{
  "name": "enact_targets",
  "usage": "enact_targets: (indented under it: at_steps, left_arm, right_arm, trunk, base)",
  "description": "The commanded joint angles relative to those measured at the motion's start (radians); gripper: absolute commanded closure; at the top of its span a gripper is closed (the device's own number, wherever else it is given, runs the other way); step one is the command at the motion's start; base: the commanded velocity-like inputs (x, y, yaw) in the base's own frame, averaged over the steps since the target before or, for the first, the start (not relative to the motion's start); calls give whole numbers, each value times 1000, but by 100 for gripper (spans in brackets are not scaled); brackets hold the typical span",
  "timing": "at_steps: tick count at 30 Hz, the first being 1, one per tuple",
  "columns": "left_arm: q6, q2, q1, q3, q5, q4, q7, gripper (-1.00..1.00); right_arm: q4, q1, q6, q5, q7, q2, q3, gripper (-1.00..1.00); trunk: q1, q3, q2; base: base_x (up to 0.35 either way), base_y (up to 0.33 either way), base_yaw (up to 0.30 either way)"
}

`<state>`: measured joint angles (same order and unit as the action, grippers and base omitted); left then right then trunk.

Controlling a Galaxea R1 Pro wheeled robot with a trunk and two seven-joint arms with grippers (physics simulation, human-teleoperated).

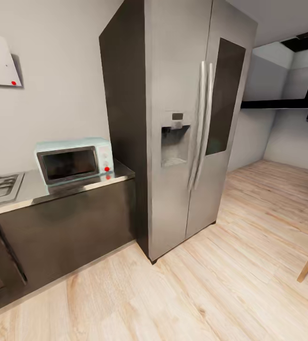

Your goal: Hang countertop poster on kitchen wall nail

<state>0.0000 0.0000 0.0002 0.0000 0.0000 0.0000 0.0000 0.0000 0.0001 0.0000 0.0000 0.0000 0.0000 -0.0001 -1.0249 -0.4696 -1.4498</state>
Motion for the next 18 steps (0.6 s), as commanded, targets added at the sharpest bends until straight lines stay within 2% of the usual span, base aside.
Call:
enact_targets:
  at_steps: [1,2,18]
  left_arm:
    - [0,0,0,0,0,0,0,-100]
    - [0,-6,4,-1,2,-6,-6,-100]
    - [0,-3,4,0,2,-11,-8,-100]
  right_arm:
    - [0,0,0,0,0,0,0,-100]
    - [-5,-1,4,-3,6,-1,0,-100]
    - [-5,-1,3,-3,7,-2,0,-100]
  trunk:
    - [0,0,0]
    - [0,0,0]
    - [0,0,0]
  base:
    - [0,0,0]
    - [0,0,0]
    - [0,0,0]
